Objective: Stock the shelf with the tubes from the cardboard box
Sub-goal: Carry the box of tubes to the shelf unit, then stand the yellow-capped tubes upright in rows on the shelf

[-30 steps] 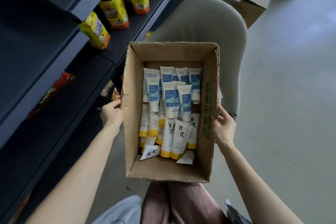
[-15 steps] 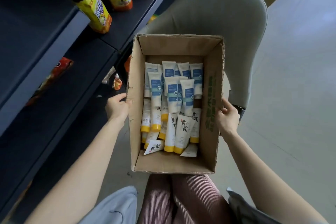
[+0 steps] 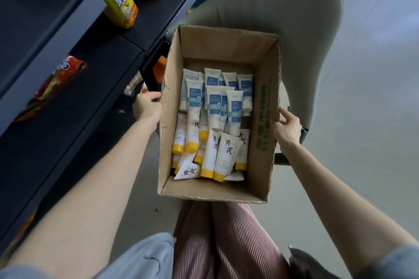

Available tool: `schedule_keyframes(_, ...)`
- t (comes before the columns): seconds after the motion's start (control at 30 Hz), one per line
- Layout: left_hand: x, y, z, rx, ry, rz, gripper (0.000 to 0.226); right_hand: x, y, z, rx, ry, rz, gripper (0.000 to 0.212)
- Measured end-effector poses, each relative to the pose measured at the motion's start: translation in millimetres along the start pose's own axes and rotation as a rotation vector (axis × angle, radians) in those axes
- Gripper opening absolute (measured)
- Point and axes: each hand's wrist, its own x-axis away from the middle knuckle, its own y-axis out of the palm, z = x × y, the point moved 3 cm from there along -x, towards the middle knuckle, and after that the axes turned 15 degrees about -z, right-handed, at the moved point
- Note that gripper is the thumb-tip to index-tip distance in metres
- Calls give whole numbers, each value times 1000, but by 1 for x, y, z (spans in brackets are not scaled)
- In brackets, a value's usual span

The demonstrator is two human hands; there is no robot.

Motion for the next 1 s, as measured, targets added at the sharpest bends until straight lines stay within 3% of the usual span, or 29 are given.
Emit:
schedule_keyframes(0.13,12,2,-4,-114,57,-26,38,-3,5,1,-146,104,-37,45)
schedule_keyframes(0.43,36,-7,-34,-61,33,-202,59,25,17,1,9,58,-27,35)
schedule_keyframes(0.53,52,-14,-44,56,29,-246,63,52,29,-3,63,-62,21,41)
schedule_keyframes(0.63,75,-22,-53,54,96,-279,59,86,45,-8,191,-355,162,46)
schedule_keyframes(0.73,99,-24,-56,-29,196,-262,51,107,76,1,255,-496,64,44)
schedule_keyframes(0.87,125,-8,-56,-70,273,-359,46,97,113,25,197,-179,-213,53)
schedule_keyframes(1.0,126,7,-73,-108,237,-492,42,71,125,39,83,135,-300,56)
